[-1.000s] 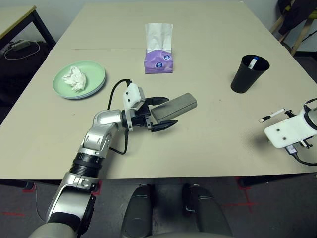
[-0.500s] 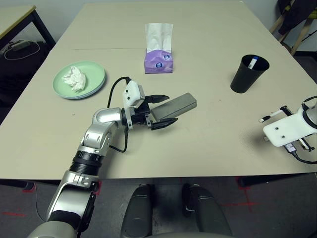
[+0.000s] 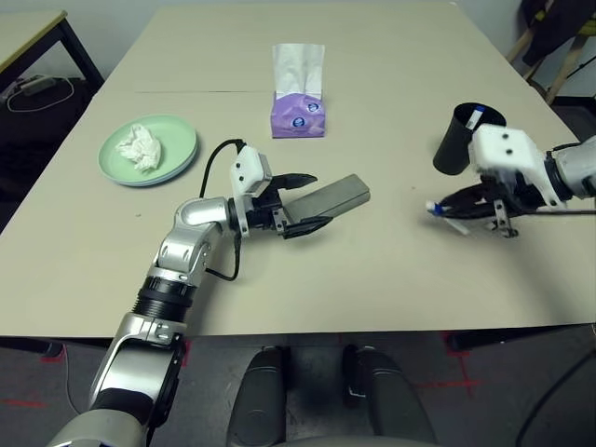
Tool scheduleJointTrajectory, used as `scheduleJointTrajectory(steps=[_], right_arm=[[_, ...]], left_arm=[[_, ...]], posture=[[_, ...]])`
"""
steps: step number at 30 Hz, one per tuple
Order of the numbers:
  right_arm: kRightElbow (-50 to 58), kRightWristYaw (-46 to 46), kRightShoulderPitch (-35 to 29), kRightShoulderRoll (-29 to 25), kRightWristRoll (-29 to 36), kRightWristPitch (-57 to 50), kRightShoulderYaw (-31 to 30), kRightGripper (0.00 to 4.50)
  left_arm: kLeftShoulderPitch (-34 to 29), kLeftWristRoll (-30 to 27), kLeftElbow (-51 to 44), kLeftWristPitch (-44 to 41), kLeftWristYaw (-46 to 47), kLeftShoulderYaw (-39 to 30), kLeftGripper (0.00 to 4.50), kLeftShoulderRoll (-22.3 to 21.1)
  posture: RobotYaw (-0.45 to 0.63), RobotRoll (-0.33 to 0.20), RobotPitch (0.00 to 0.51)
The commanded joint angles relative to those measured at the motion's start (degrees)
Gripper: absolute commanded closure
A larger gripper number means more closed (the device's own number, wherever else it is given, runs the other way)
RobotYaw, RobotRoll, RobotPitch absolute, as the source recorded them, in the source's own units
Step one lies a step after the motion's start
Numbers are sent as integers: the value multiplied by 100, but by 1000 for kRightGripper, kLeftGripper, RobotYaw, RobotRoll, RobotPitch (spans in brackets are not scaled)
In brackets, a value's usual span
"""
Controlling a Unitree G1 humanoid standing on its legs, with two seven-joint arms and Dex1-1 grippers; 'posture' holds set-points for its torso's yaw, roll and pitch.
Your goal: Organize and tidy the items on the table.
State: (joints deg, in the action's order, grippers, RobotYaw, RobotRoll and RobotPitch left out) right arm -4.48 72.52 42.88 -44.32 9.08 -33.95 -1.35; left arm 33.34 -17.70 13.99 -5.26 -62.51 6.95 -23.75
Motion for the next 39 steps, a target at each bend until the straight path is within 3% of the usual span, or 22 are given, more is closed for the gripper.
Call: scheduleJointTrajectory(steps=[1,7,12,20,30,39], right_arm=[[-115,-987,167,505,385,-116,651,4105],[-336,-2616,521,1498,971,302,1792,4105],[-390,-3366,449,1705,990,817,1988,4105],[-647,-4196,470,1643,786,941,1858,4105],[-1359,-5400,679,1709,355,2371,2013,4105],[-1152,-5766,453,1690,659,1330,2036,4105]], left_arm=[[-9,109,22,62,73,-5,0,2],[5,201,54,133,378,-71,0,57],[25,318,114,250,611,-70,0,106],[108,318,138,227,575,-52,0,124],[139,330,179,245,539,-44,0,101],[139,344,174,240,519,-44,0,84]], posture=[[47,0,157],[45,0,153],[36,0,152],[34,0,153],[33,0,152],[32,0,156]])
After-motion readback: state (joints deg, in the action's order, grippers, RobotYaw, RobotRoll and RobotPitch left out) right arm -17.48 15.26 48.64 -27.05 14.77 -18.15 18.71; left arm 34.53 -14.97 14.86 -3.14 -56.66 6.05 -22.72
